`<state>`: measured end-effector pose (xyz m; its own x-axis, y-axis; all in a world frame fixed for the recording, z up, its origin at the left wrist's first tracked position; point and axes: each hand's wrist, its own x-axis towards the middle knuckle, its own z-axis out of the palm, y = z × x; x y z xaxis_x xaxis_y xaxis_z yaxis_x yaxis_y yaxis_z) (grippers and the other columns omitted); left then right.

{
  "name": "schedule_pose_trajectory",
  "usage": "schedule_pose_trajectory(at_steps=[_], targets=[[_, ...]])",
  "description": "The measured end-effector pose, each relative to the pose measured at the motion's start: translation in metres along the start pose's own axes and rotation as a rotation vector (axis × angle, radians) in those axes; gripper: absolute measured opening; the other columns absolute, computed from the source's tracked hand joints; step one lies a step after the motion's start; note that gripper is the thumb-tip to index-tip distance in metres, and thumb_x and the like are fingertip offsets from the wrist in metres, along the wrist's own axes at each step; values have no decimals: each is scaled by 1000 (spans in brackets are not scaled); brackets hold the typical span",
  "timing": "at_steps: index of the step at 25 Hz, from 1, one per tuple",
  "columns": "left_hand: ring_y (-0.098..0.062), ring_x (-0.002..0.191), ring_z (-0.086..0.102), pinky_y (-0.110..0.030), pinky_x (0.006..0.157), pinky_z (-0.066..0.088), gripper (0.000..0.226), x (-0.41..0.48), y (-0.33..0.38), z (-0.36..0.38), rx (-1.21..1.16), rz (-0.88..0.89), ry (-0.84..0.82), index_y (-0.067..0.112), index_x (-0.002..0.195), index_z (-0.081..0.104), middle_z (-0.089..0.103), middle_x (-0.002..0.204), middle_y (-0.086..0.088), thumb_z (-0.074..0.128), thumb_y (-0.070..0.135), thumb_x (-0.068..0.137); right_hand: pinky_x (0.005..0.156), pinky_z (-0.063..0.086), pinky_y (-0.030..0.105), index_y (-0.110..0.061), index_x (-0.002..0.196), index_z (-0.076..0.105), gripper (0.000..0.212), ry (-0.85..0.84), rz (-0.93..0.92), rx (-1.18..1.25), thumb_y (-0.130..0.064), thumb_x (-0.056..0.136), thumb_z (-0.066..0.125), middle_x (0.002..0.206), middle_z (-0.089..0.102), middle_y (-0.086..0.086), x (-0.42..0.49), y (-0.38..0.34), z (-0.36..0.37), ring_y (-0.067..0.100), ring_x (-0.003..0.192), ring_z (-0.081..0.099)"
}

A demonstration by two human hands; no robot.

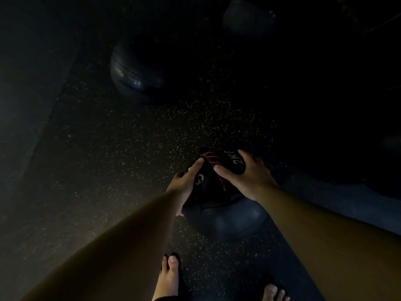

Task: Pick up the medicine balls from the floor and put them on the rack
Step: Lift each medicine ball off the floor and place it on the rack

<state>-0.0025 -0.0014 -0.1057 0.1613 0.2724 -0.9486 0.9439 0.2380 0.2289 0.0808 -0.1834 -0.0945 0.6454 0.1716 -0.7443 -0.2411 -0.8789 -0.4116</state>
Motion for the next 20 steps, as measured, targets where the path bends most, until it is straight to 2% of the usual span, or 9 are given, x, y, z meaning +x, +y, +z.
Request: schedule_pose_trajectory(at_steps=[3,5,8,9,12,14,17,20], targets=[[-33,117,62,-52,95,55,130,-15,5,2,-54,84,76,33,149,51,60,144,-9,67,102,40,107,41,65,-48,155,24,118,66,-32,1,-99,53,52,161,28,2,-10,-20,-9,35,144,34],[-28,114,64,-48,95,57,120,-38,18,-7,-119,175,120,35,145,53,63,136,-6,65,100,44,107,42,63,-50,153,27,110,96,-106,47,-95,57,58,159,31,-2,-21,-44,-28,31,142,37],[-20,100,67,-39,79,59,106,-91,67,-34,-192,282,150,37,129,57,66,113,4,64,101,44,108,42,60,-51,152,29,108,143,-201,45,-94,57,60,158,32,-4,-40,-101,-79,28,143,38],[-21,103,68,-41,81,60,110,-113,91,-44,-201,321,155,34,130,57,66,115,4,64,102,43,108,43,60,-52,152,29,109,169,-236,43,-94,56,60,158,32,-5,-50,-126,-102,27,142,39],[-31,125,63,-53,101,57,128,-195,177,-87,-196,477,172,36,148,52,60,144,-5,63,105,41,107,45,55,-51,151,31,110,311,-331,71,-95,55,59,156,33,-7,-92,-212,-181,24,141,40],[-33,133,59,-54,106,55,136,-262,241,-119,-191,593,182,38,157,43,54,154,-6,63,105,40,106,46,54,-50,152,29,112,409,-389,113,-95,55,58,157,32,-5,-129,-274,-239,25,141,40],[-31,132,60,-47,103,56,139,-383,336,-178,-203,770,214,35,162,38,53,155,-6,64,99,42,105,46,52,-49,154,27,112,537,-501,196,-93,56,59,159,30,-3,-200,-375,-326,27,142,39],[-26,123,66,-42,97,59,122,-513,416,-237,-190,1014,269,31,150,54,62,142,-4,67,93,46,106,43,44,-47,155,30,112,661,-630,297,-91,56,59,158,32,1,-283,-475,-407,28,142,40]])
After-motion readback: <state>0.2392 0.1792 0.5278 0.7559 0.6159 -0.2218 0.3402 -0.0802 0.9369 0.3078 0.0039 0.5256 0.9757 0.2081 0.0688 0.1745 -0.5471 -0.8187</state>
